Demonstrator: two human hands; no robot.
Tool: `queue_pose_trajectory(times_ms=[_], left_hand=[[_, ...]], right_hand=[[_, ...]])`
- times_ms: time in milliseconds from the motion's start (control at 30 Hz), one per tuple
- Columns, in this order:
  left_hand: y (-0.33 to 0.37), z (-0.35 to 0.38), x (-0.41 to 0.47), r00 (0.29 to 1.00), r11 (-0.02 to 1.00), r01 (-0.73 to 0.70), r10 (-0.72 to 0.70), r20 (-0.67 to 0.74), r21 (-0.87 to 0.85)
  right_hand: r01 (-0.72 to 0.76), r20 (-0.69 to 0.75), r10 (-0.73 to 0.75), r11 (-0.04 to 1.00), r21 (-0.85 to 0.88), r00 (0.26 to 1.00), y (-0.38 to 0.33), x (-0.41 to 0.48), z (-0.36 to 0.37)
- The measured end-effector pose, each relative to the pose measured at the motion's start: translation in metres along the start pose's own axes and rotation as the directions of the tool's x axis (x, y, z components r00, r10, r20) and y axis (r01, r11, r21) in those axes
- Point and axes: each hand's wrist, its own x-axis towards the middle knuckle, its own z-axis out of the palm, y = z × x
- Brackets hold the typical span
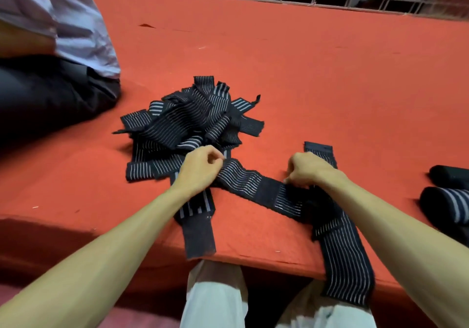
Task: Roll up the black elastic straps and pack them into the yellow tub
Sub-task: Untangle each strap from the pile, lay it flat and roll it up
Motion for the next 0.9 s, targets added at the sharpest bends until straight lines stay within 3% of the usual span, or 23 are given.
queue_pose_trajectory(times_ms=[167,267,367,600,767,833,900], left_hand=[[-0.04,0.013,0.008,0.984,0.965,0.174,-0.164,-0.068,0.197],[-0.047,0.021,0.004,0.989,0.96,0.128,-0.104,-0.106,0.25],[-0.051,0.022,0.003,0.99,0.974,0.086,-0.062,-0.123,0.208],[-0.044,0.018,-0.003,0.972,0.992,-0.117,0.107,-0.21,-0.036],[-0.041,0.012,-0.008,0.897,0.911,-0.306,0.374,-0.237,0.278],[-0.038,0.012,-0.01,0.881,0.885,-0.386,0.437,-0.178,0.261],[-0.032,0.016,-0.016,0.908,0.905,-0.387,0.408,-0.099,0.177]], right_hand=[[0.268,-0.16,-0.237,0.94,0.21,0.958,-0.053,0.023,0.01],[0.339,-0.191,-0.286,0.86,0.38,0.939,-0.077,0.034,0.03],[0.307,-0.284,-0.179,0.802,0.513,0.942,-0.084,0.041,0.055],[0.279,-0.336,-0.1,0.792,0.543,0.937,-0.082,0.047,0.071],[0.322,-0.422,0.034,0.592,0.739,0.906,-0.071,0.026,0.058],[0.296,-0.349,-0.034,0.611,0.734,0.936,-0.071,0.011,0.05],[0.227,-0.195,-0.119,0.587,0.777,0.974,-0.078,-0.001,0.046]])
